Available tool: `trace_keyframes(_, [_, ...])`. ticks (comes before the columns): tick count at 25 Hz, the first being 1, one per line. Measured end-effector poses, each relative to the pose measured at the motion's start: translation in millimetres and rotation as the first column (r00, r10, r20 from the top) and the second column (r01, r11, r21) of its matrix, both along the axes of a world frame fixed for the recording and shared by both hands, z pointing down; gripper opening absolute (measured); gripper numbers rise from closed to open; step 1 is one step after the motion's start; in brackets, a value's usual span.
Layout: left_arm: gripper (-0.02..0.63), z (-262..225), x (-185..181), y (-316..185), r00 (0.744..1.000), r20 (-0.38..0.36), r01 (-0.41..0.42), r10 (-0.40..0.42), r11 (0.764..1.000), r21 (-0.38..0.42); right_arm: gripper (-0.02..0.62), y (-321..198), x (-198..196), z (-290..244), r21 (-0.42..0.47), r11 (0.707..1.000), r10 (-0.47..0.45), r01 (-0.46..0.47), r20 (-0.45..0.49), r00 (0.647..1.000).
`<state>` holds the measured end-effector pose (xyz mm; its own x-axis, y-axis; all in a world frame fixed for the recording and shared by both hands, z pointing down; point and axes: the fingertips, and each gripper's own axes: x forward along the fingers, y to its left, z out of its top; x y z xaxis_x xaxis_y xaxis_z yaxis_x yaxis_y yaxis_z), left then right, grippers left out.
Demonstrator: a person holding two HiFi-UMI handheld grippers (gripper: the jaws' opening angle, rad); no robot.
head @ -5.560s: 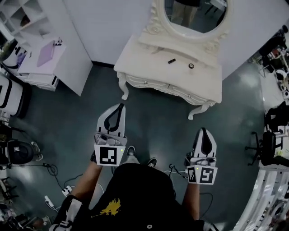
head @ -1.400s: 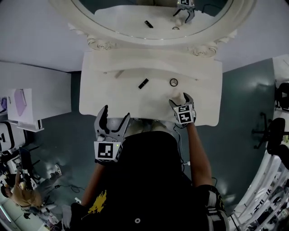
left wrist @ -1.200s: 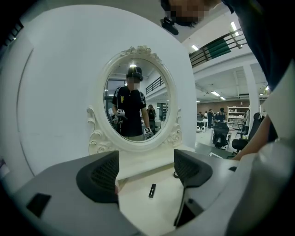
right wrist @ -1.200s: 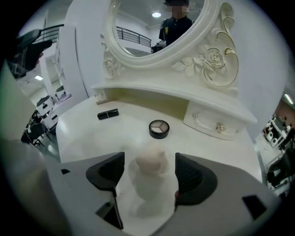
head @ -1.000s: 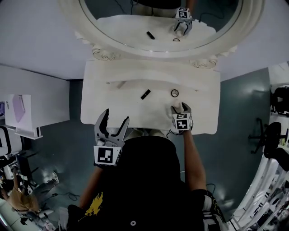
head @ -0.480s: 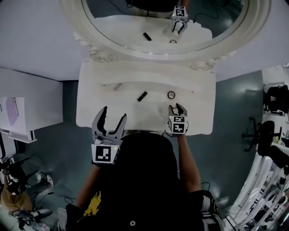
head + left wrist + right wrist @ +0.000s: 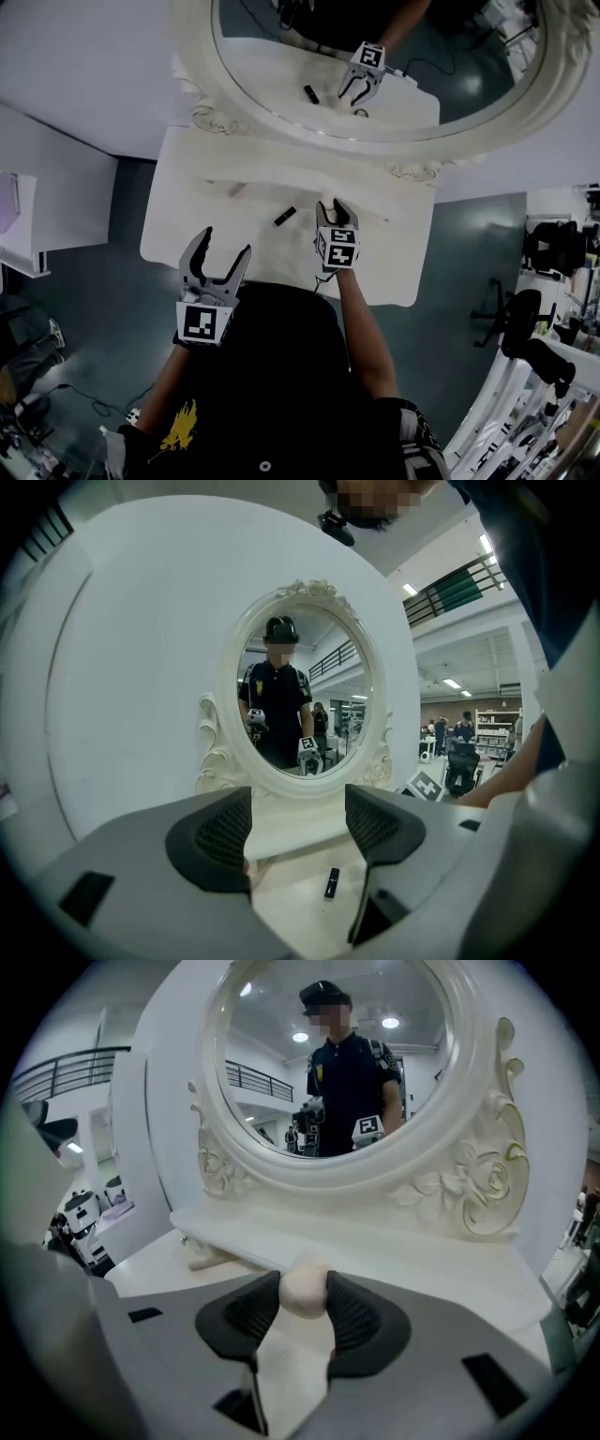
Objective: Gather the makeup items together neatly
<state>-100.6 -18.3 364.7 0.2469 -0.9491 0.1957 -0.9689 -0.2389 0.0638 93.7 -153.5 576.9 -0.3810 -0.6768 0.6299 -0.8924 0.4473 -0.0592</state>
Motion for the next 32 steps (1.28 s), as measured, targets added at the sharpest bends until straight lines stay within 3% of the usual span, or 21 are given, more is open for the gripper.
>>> trace_keyframes(5, [0.316, -1, -9, 0, 0.999, 0.016, 0.034, -0.034, 0.999, -0.004, 0.17, -33, -30, -1, 0.057, 0.996, -0.06, 0.064, -0.062, 0.996])
trace_keyframes(9, [0.316, 0, -14, 1, 0.998, 0.03, 0.056, -0.056, 0.998, -0.012, 0.167, -46, -37, -1, 0.095, 0.994, -0.056, 0.062, -0.074, 0.996])
trace_keyframes(15, [0.316, 7, -7, 7, 0.998, 0.065, 0.014, -0.009, 0.998, -0.065, 0.169, -61, -38, -1, 0.057, 0.998, -0.011, 0.01, 0.017, 1.0])
trace_keyframes(25, [0.316, 7, -9, 7, 0.996, 0.087, 0.012, -0.004, 0.996, -0.092, 0.178, -76, -50, -2, 0.046, 0.999, 0.006, -0.007, 0.023, 1.0])
trace_keyframes(29, [0.316, 0, -8, 3, 0.998, 0.068, 0.015, -0.013, 0.999, -0.041, 0.225, -71, -53, -1, 0.015, 1.0, -0.003, 0.003, 0.032, 0.999])
trace_keyframes(32, [0.316, 0, -8, 5, 0.997, 0.071, 0.012, -0.009, 0.999, -0.048, 0.236, -65, -53, 2, -0.006, 1.0, -0.003, 0.004, 0.041, 0.999])
